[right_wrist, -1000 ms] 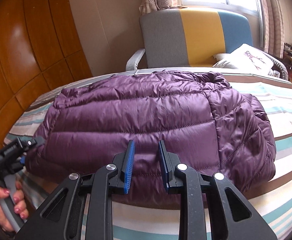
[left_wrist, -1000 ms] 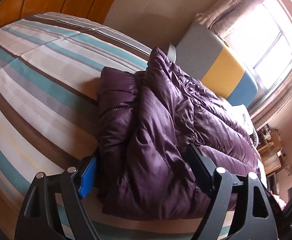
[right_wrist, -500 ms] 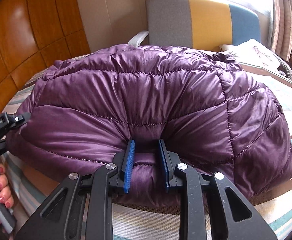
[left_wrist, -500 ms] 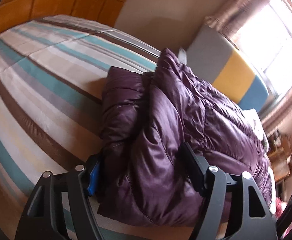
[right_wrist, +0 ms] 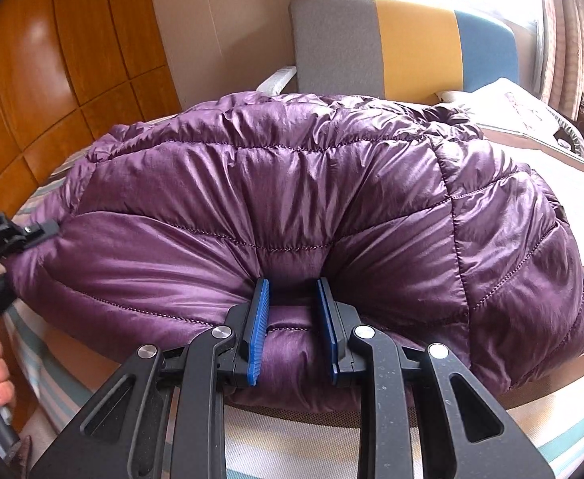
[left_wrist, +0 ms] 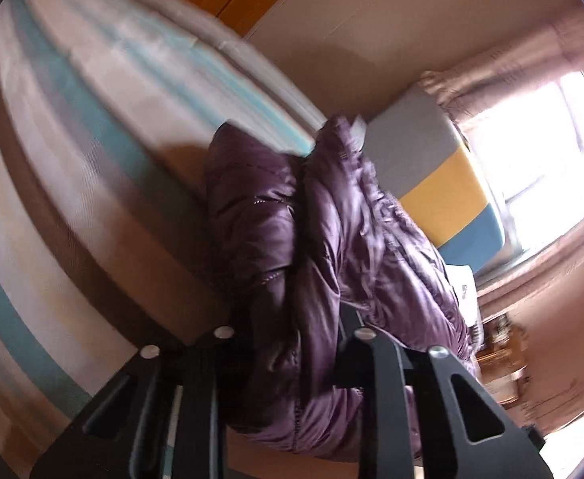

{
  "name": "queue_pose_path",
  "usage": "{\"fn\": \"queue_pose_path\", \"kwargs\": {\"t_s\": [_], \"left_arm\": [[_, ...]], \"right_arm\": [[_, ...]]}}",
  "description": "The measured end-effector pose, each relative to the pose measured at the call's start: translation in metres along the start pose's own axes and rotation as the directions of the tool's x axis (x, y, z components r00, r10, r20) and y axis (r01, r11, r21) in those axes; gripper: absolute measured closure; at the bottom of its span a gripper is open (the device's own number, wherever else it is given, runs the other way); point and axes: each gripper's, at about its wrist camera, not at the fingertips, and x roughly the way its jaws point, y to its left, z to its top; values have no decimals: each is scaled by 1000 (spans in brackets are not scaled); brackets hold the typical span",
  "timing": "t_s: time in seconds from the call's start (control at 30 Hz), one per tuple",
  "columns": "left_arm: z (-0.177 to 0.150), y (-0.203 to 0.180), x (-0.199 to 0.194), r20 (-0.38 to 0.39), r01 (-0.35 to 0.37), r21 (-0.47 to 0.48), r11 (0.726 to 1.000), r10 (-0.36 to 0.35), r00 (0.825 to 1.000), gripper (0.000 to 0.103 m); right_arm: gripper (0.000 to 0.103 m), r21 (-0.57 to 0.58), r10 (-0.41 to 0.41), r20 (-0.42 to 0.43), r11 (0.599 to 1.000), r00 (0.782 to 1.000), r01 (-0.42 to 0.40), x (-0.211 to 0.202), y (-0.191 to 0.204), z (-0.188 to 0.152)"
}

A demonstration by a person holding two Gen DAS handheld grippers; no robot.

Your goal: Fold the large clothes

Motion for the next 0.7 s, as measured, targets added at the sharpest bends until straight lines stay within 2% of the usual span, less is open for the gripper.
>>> {"fn": "queue_pose_path", "kwargs": {"t_s": [0.07, 0.23, 0.4, 0.5, 0.57, 0.7], "left_arm": [[-1, -21, -12, 57, 8, 78, 997, -13, 998, 84], [2, -61, -31, 132, 42, 208, 977, -71, 989, 85], [-5, -95, -44, 177, 43, 342, 939, -109, 978, 85], [-11, -119, -49, 200, 31, 432, 901, -130, 971, 85], [-14, -126, -55, 212, 21, 464, 886, -134, 968, 85], [-16, -135, -61, 215, 21, 481, 877, -142, 966, 85]], "right_arm": [[78, 3, -4, 3, 1000, 1000, 4, -1, 0, -1], [78, 11, -11, 7, 1000, 1000, 11, -2, 2, -2], [78, 27, 0, 1, 1000, 1000, 0, -3, 1, 0], [78, 36, 21, 11, 999, 1000, -22, -8, -2, 3], [78, 100, 55, 67, 993, 996, -61, -20, -13, 4], [78, 159, -22, 111, 987, 994, 4, -35, -39, 7]]}}
